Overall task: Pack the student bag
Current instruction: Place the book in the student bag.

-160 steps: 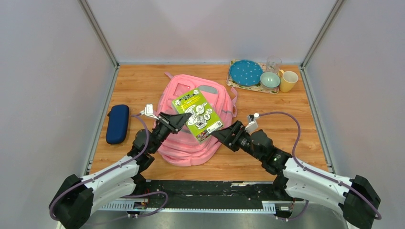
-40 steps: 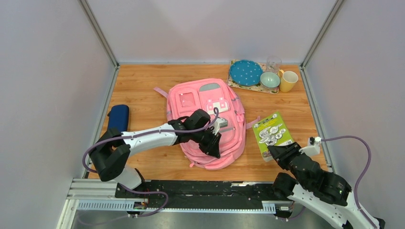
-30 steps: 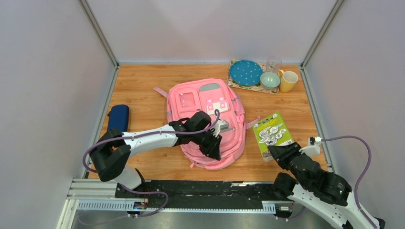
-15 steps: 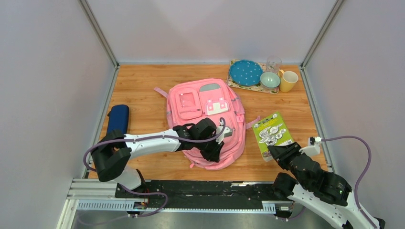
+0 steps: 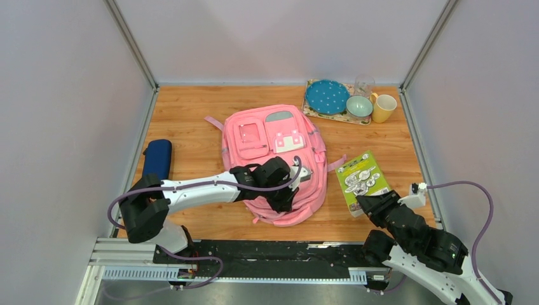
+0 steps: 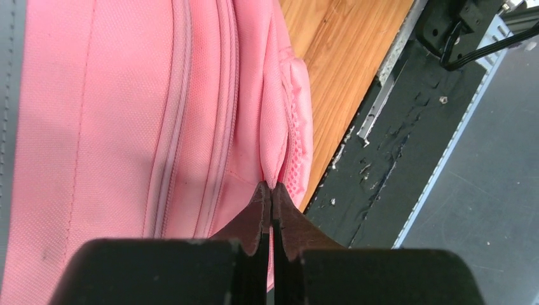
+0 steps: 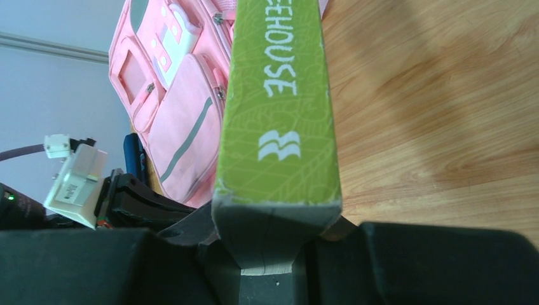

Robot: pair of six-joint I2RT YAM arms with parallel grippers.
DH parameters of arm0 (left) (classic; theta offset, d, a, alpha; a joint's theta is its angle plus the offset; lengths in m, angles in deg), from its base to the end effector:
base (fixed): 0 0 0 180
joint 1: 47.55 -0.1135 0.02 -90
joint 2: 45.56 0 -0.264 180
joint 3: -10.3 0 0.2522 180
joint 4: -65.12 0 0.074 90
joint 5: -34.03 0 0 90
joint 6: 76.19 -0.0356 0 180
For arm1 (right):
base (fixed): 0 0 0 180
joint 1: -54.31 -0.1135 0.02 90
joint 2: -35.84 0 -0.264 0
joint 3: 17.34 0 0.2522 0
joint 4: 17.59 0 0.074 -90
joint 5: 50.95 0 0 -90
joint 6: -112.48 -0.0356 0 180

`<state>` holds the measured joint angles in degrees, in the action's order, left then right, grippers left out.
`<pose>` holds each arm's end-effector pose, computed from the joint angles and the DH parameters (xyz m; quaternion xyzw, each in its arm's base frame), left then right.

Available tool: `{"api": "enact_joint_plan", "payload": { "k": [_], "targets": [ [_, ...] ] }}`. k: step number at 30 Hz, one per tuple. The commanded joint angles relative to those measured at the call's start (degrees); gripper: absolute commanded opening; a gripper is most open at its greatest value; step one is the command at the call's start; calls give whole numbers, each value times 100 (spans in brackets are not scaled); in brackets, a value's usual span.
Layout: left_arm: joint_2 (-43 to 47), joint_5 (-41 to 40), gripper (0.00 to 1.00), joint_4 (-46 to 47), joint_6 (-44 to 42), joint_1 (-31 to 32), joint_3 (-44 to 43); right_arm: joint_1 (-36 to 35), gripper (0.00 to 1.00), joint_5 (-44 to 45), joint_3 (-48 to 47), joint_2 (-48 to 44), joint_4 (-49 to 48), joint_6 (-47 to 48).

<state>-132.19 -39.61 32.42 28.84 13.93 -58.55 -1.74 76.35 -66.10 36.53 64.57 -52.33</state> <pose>0.1409 -0.2802 0.2166 0.4116 0.8371 -0.3123 0.1799 0.0231 -0.0043 0.2470 0.2843 0.8013 0.2865 0.4416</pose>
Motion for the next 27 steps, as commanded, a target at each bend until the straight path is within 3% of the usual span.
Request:
{"api": "enact_joint_plan", "payload": {
  "k": [1,7,14,20,27],
  "targets": [
    [296,95,0,-65,-263,5,-625,-2,0,120,-244,-368,-248,-157],
    [576,-326,0,-101,-325,5,-793,-2,0,-117,-226,-368,-240,-131],
    [1253,-1852,0,434,-27,5,-670,-2,0,-899,-156,-412,-336,-280],
    [2027,-2943,0,1374,-202,207,-266,-2,0,-1479,107,-420,-1170,-315],
    [2133,-3350,0,1876,-465,444,-186,-2,0,-1805,493,-420,-2741,-298]
  ]
}}
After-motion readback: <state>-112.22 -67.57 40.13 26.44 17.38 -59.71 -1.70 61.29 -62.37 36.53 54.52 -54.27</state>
